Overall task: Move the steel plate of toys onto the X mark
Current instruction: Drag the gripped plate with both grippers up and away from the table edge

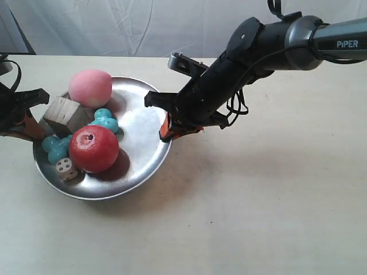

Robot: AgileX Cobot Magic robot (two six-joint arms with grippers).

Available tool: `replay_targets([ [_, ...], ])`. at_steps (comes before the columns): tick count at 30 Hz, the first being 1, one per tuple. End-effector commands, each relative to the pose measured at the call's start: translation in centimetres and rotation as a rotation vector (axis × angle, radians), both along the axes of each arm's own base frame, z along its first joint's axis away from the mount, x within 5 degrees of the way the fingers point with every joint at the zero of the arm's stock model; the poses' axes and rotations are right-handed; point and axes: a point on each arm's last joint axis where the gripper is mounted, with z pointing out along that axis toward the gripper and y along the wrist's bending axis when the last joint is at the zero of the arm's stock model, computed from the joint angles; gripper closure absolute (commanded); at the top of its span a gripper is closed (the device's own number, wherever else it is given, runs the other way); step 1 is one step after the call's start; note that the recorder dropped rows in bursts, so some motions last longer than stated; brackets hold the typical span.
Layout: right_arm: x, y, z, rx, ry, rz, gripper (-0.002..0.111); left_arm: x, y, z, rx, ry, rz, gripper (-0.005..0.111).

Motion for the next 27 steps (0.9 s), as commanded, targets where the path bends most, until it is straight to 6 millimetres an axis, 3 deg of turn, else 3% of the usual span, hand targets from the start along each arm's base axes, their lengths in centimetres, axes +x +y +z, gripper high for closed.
replay_targets([
  [1,1.6,0.0,-0.1,0.041,0.047,-0.006,0.109,2.0,-1.1,0.0,-0.143,0.028,0.089,0.107],
  [11,5.2,-0.9,-0.6,0.107,0.090,-0.067,0.109,5.8,-1.3,0.5,-0.205,-0.027,0.102,0.107],
  [18,6.3,-1.4,-0.3,0.144,0.097,-0.089,0.109,6.9,-3.3,0.0,-0.171,-0.022,0.049,0.107],
  [27,6.2,-1.4,-4.0,0.095,0.176,-0.070,0.109,7.4,-5.5,-2.8,-0.124,0.014,-0.014,0.107],
])
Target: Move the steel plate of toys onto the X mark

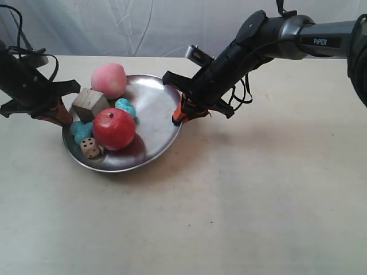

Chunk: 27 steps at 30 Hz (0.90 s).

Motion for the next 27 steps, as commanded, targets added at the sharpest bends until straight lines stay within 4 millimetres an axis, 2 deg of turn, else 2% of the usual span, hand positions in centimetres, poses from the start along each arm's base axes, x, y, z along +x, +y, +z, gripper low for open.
replay_targets([
  [1,-0.2,1.4,-1.2,0.036,0.038,0.002,0.109,0.3,-2.8,0.8,-0.130,0.004,0.051,0.107],
  [11,0.0,1.4,-4.3,-0.001,0.067,-0.010,0.109,0.8,-2.2,-0.1,-0.056,-0.041,0.020,0.107],
  [16,-0.2,1.3,-4.7,-0.017,0.073,0.005,0.109,0.5,-2.2,-1.5,-0.045,0.022,-0.009,0.107],
  [27,-0.2,1.1,-4.9,-0.055,0.062,0.029,0.109,0.3,-1.6,-1.8,0.031,0.021,-0.063,0.105],
])
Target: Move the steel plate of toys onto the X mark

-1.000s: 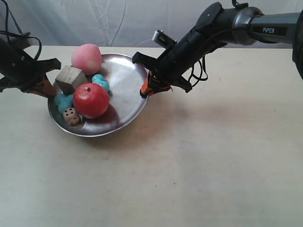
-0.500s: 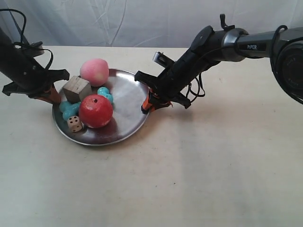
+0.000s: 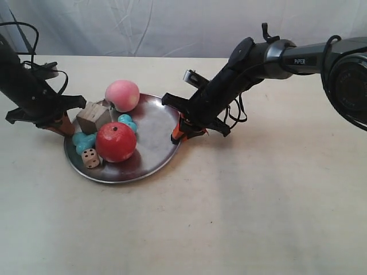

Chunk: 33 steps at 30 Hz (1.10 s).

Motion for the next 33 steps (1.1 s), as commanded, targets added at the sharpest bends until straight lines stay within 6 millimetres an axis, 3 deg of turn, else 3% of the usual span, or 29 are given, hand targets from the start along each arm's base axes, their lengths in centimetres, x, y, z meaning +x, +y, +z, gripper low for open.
replay_targets([
  [1,-0.3,0.7,-0.3,-0.027,-0.017,0.046,0.109,-0.1,-1.4,0.8,-0.042,0.012,-0.006,0.103],
  [4,-0.3,0.7,-0.3,-0.028,-0.020,0.043,0.102,-0.1,-1.3,0.8,-0.035,0.008,-0.009,0.094],
  [8,-0.2,0.7,-0.3,-0.029,-0.025,0.040,0.081,0.0,-1.3,0.8,-0.031,0.006,-0.011,0.081],
  [11,-0.2,0.7,-0.3,-0.029,-0.025,0.040,0.073,-0.1,-1.2,0.8,-0.019,0.008,-0.014,0.078],
  [23,-0.4,-0.2,0.2,-0.139,-0.057,0.100,0.073,-0.3,-0.4,0.8,0.068,0.025,-0.016,0.078],
  [33,-0.2,-1.2,1.2,-0.264,-0.104,0.126,0.073,-0.3,0.5,3.4,0.171,-0.064,-0.021,0.078],
])
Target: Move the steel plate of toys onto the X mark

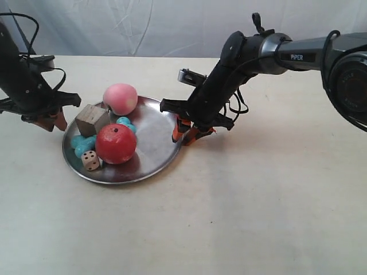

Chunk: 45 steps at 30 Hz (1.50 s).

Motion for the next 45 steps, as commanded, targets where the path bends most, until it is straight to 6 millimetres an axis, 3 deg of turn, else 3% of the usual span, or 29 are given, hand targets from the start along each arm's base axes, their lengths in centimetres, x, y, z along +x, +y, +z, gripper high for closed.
replay_targets([
  [1,0.0,-1.1,0.4,-0.111,-0.036,0.037,0.073,-0.1,0.1,1.4,0.027,-0.034,-0.006,0.078],
  [5,0.0,-1.7,2.0,-0.171,-0.073,0.045,0.073,-0.2,0.2,2.5,0.031,-0.053,0.013,0.078],
  [9,-0.1,-2.0,5.2,-0.173,-0.144,0.049,0.073,-0.5,0.3,4.5,0.042,-0.105,0.030,0.081],
  [12,-0.3,-2.0,7.6,-0.158,-0.200,0.041,0.073,-0.7,0.3,6.0,0.041,-0.155,0.033,0.089],
  [18,-1.3,-2.3,10.2,-0.158,-0.196,0.066,0.074,-1.5,0.3,8.2,0.035,-0.188,0.027,0.107],
  [20,-1.7,-2.5,11.2,-0.175,-0.203,0.081,0.081,-1.9,0.3,9.1,0.030,-0.202,0.025,0.107],
  [24,-2.7,-3.2,14.3,-0.213,-0.253,0.098,0.109,-2.8,0.3,11.7,0.027,-0.269,0.026,0.107],
  [26,-3.4,-3.6,16.0,-0.222,-0.286,0.090,0.108,-3.6,0.3,13.6,0.025,-0.320,0.027,0.107],
  [30,-6.0,-4.7,19.3,-0.218,-0.413,0.050,0.108,-6.0,0.5,17.3,0.022,-0.474,0.041,0.107],
  [36,-12.1,-7.4,22.7,-0.233,-0.675,-0.033,0.108,-12.2,0.9,21.6,0.025,-0.732,0.066,0.107],
  [41,-17.7,-9.4,23.1,-0.204,-0.892,-0.107,0.108,-17.6,1.3,23.1,0.029,-0.936,0.091,0.107],
  [45,-20.8,-10.5,22.4,-0.164,-1.041,-0.159,0.108,-21.0,1.5,22.9,0.026,-1.031,0.105,0.107],
])
